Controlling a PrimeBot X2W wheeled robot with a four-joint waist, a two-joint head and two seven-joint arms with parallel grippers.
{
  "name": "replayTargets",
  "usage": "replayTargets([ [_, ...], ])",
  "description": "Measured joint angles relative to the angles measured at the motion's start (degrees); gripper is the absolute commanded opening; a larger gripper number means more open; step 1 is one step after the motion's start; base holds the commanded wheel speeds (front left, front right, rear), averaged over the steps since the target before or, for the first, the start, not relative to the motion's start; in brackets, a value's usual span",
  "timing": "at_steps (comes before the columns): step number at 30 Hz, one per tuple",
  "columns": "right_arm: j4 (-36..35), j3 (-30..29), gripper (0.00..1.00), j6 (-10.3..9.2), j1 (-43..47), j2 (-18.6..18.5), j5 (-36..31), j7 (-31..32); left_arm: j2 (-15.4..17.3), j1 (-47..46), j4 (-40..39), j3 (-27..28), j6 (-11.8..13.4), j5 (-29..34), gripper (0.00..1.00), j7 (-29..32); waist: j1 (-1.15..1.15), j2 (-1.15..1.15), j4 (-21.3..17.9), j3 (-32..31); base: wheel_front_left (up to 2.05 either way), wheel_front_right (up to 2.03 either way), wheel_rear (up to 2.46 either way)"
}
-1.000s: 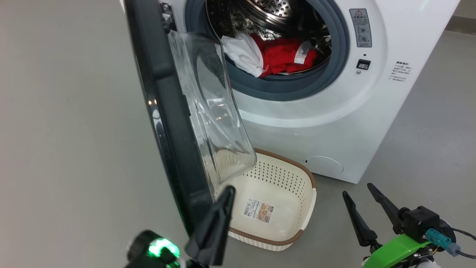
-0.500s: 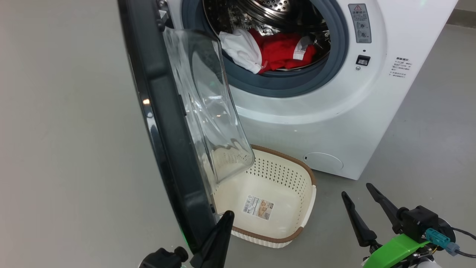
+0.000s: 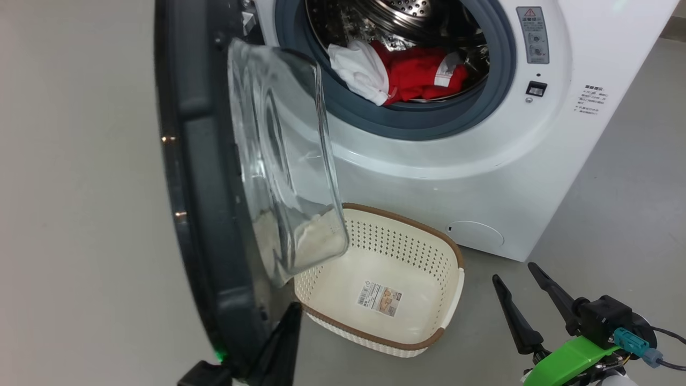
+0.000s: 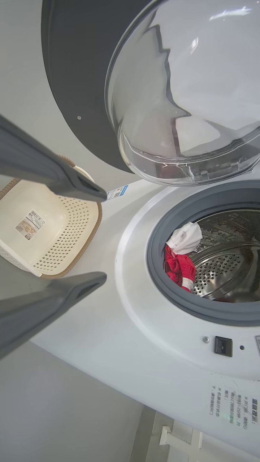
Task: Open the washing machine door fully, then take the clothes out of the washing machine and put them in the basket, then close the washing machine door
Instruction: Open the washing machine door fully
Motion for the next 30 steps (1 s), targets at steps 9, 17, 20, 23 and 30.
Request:
replayTargets([
  [9,-0.12,0.12,1.00,0.00,-0.01,-0.31,0.00,0.00,0.01,2.50,-0.41,7.47,1.00,1.02,0.00,0.00,0.00,0.00,1.62,0.08,0.00,0.00,0.00],
  [17,-0.15,0.56,1.00,0.00,-0.01,-0.29,0.00,0.00,-0.02,2.86,-0.43,15.23,1.43,2.24,0.00,0.01,0.00,0.00,2.43,-0.20,0.00,0.00,0.00],
  [20,-0.15,0.70,1.00,0.00,-0.01,-0.31,0.00,0.00,-0.04,2.83,0.10,18.25,1.40,2.82,0.00,0.01,0.00,0.00,2.36,-0.12,0.00,0.00,0.00],
  [23,-0.14,0.82,1.00,0.00,-0.02,-0.31,0.00,0.00,0.07,2.47,0.94,21.35,0.81,3.74,0.00,0.01,0.00,0.00,2.22,0.08,0.00,0.00,0.00],
  [30,-0.13,0.98,1.00,0.00,-0.06,-0.35,0.00,0.00,0.29,-1.35,4.45,27.64,-1.10,5.03,0.00,0.07,0.00,0.00,1.76,0.80,0.00,0.00,0.00],
])
